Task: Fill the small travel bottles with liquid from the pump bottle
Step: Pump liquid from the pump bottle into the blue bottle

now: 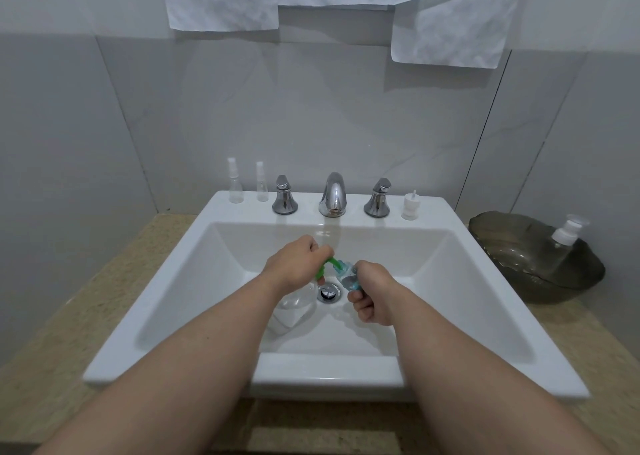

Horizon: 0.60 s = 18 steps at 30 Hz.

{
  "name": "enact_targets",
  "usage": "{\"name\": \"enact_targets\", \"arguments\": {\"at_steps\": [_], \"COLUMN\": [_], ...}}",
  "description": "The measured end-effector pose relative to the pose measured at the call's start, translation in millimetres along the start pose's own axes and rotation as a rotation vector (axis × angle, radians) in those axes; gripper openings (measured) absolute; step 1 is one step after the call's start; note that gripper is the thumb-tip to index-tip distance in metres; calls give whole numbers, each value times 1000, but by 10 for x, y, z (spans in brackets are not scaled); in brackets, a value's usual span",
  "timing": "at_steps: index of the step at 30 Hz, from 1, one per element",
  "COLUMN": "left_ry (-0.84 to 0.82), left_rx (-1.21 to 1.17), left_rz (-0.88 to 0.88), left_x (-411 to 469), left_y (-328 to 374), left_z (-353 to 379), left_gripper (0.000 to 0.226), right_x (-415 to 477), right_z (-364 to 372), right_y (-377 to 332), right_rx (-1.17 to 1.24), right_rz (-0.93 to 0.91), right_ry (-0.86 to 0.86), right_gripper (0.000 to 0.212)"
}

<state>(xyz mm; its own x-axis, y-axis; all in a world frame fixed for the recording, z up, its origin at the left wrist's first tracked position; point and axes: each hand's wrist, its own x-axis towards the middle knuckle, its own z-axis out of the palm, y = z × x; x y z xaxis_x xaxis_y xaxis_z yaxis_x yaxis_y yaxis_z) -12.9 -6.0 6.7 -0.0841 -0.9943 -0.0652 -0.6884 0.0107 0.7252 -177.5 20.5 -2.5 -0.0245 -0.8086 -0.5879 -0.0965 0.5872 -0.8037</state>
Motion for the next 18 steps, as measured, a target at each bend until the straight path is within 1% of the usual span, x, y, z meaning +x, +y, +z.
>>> {"name": "enact_targets", "arguments": {"at_steps": [3,5,9,13,18], "left_ry": [14,17,21,22,17], "left_rx": [4,-11,-11,13,4], "left_rz": [1,3,-1,0,-8], "left_x": [-28,-33,-28,-41,-8], "left_y": [-5,-17,-8,29,16], "left_z": [-17,-26,-20,-8,4], "left_gripper": [57,61,58,45,56], "right_x": [23,28,32,27,36], "right_z": [0,5,3,2,3], "right_y": [-6,-10,-8,-11,-9], "right_rx": [13,19,15,21,21], "right_rz": [-10,-13,-14,-6,-7], "right_ry": [5,4,7,5,2], "right_gripper": [22,21,23,21,19]}}
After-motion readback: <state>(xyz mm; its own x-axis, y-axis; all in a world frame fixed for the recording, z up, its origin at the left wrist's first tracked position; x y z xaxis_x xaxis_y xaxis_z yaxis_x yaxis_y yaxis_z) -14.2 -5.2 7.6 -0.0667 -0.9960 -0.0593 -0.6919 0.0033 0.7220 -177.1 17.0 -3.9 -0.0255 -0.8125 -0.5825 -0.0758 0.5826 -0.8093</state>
